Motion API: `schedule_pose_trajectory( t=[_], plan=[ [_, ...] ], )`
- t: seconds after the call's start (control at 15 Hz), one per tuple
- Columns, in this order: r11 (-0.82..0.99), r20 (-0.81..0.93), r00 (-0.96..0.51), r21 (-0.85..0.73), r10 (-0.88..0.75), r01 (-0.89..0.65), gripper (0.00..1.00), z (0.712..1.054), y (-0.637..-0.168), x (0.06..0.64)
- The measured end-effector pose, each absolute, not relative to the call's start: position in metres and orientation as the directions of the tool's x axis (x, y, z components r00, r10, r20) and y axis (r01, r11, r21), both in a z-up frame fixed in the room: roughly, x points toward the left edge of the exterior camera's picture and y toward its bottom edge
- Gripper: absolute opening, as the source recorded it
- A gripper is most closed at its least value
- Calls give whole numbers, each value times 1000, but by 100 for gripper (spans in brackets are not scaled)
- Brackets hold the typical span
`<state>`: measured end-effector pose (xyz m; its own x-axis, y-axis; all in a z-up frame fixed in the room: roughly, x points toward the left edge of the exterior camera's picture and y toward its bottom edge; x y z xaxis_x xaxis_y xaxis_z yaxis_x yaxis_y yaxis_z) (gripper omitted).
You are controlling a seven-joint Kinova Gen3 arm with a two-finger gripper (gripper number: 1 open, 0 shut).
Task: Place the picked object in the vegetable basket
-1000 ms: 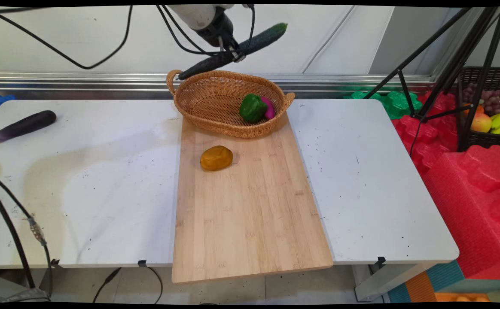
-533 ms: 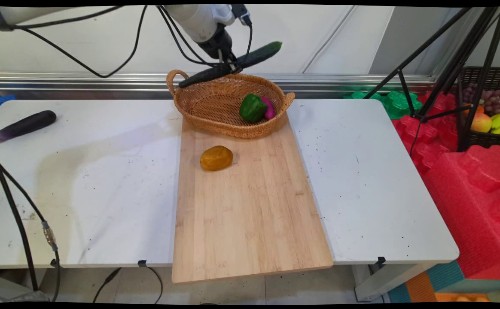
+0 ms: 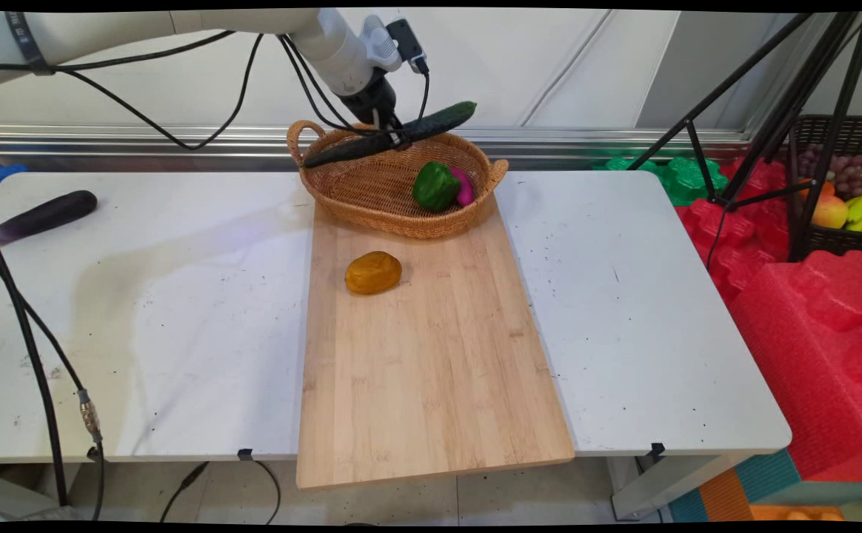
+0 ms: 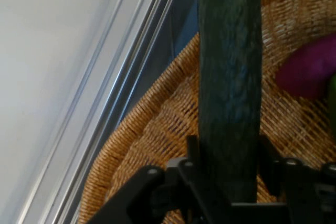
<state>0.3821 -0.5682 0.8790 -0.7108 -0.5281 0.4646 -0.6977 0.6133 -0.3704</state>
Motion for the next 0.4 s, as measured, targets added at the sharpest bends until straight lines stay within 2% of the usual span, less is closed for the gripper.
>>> schedule_pose_trajectory(
  t=[0.07, 0.4],
  plan=[
    [615, 462, -711, -368, -530, -697, 100, 876, -569, 383],
    [604, 471, -704, -371, -531, -705, 100, 873, -570, 383]
  ],
)
